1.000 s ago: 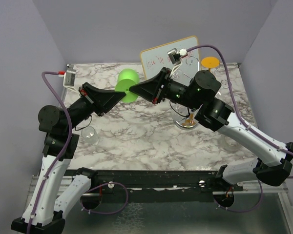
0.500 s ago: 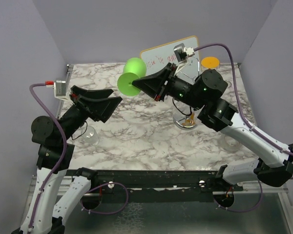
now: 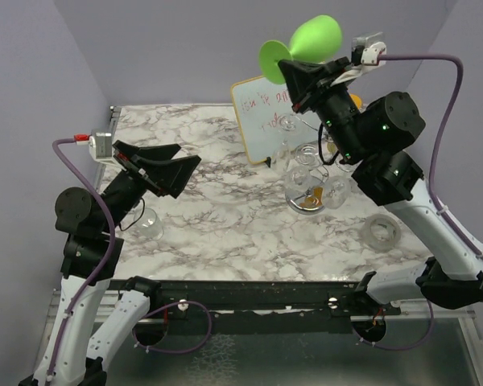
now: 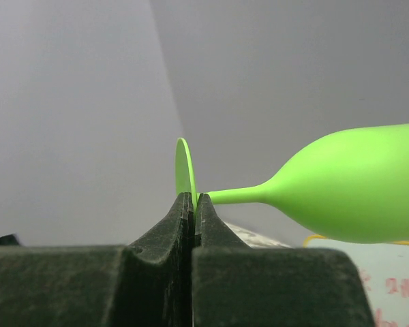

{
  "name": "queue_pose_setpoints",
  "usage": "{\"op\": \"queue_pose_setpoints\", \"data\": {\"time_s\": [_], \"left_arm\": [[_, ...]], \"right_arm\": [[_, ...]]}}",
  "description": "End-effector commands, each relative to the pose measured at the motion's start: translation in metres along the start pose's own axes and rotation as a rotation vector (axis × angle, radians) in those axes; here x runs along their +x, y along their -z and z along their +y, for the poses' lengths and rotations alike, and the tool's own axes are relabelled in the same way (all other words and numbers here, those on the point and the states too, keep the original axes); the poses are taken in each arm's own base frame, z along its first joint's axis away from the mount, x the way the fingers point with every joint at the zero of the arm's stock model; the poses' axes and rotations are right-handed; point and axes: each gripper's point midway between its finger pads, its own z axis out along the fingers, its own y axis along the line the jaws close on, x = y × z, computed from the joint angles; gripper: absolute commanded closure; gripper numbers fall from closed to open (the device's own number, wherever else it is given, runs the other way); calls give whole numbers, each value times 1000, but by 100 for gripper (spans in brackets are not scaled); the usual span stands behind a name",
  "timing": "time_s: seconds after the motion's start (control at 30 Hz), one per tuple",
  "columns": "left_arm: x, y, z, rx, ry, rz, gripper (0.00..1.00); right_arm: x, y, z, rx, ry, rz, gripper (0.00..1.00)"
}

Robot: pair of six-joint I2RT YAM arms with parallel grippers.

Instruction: Place the wine glass upside down on the wine glass rack

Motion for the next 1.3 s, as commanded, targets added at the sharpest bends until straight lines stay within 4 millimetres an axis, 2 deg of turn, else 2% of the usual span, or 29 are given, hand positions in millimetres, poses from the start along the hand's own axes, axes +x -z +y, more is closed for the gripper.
{"op": "queue_pose_setpoints", "data": {"time_s": [0.0, 0.17, 0.33, 0.47, 0.67, 0.77, 0.87, 1.13, 1.27], "left_arm": [[13, -6, 18, -46, 5, 42, 1], [24, -9, 27, -60, 16, 72, 1], [30, -10, 32, -70, 34, 89, 1], [36, -12, 37, -83, 48, 111, 2], [43, -14, 44, -103, 62, 134, 2], [45, -14, 48, -117, 62, 141, 2], [47, -13, 52, -136, 64, 141, 2], [50, -14, 60, -164, 64, 142, 2], [50, -14, 63, -184, 68, 137, 2]], "right_arm": [[-2, -5, -77, 261, 146, 18, 99], [-5, -3, -152, 478, 192, 42, 99], [2, 25, -225, 710, 206, 38, 99], [16, 54, -257, 827, 191, 48, 99], [43, 102, -293, 972, 3, 56, 99], [58, 124, -302, 1009, -152, 43, 99], [66, 138, -300, 992, -314, -1, 99], [70, 132, -270, 860, -596, -74, 99], [79, 142, -267, 884, -694, -92, 99]]}}
